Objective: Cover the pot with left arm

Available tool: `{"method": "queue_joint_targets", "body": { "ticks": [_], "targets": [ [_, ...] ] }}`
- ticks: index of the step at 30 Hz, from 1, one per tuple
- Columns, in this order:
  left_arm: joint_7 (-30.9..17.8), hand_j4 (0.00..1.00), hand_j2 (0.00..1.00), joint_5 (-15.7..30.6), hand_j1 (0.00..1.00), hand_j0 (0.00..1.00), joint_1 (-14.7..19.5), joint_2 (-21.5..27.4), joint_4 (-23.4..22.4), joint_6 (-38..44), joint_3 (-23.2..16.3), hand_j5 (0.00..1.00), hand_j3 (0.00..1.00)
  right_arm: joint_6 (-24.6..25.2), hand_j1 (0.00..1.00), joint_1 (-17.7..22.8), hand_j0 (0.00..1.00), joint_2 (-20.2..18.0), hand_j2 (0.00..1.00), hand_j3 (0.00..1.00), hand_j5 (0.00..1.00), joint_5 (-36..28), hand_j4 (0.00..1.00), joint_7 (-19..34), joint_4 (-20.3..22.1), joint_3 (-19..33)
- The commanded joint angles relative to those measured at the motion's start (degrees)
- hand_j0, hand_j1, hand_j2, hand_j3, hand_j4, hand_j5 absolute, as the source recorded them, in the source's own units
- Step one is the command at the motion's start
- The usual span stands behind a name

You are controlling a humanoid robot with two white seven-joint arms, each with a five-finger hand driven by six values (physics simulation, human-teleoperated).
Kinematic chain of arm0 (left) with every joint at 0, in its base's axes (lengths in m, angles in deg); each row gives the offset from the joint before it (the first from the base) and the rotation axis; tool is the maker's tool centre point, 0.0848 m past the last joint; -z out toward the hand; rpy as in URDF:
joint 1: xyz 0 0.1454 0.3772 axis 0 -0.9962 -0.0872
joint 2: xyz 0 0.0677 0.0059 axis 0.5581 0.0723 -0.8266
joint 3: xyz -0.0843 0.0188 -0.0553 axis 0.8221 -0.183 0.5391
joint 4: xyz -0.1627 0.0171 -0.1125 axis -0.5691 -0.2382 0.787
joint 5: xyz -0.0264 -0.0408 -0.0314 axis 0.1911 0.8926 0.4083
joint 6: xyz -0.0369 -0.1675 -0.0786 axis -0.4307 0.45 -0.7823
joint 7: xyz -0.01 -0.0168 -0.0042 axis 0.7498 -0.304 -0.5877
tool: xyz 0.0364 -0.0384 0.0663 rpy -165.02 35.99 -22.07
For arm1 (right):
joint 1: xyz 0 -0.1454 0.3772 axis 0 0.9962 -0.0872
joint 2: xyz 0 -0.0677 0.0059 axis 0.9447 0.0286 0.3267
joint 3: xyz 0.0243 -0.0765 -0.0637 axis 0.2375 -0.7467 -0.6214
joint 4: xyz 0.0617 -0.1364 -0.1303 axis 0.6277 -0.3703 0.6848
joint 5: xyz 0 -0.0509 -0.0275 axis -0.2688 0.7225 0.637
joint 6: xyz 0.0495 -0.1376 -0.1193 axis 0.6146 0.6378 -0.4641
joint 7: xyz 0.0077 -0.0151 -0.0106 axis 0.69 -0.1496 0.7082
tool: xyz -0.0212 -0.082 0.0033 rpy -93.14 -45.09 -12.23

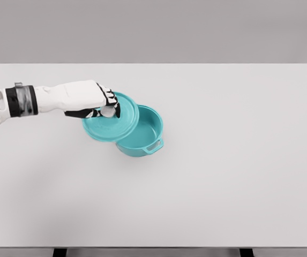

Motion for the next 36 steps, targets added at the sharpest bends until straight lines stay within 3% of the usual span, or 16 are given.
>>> {"method": "queue_joint_targets", "body": {
  "ticks": [1,20,26,36],
  "targets": [
    [0.0,0.45,0.45,-0.2,0.45,0.45,0.0,-0.5,-0.4,0.1,0.0,0.45,0.45,0.0,1.00,0.0,1.00,0.0,1.00,1.00,1.00,0.0,1.00,0.0,0.0,0.0],
    [-0.1,0.46,0.46,-3.0,0.46,0.46,0.6,-5.8,-2.3,0.1,-0.9,0.46,0.46,0.0,1.00,0.0,1.00,0.0,1.00,1.00,1.00,0.0,1.00,0.0,0.0,0.0],
    [-0.2,0.46,0.46,-4.0,0.46,0.46,1.1,-8.7,-5.1,0.1,-0.9,0.46,0.46,0.0,1.00,0.0,1.00,0.0,1.00,1.00,1.00,0.0,1.00,0.0,-0.1,0.0],
    [-0.2,0.46,0.46,-4.3,0.46,0.46,0.8,-9.8,-5.4,0.1,-0.9,0.46,0.46,0.0,1.00,0.0,1.00,0.0,1.00,1.00,1.00,0.0,1.00,-0.1,0.0,0.0]
  ]
}}
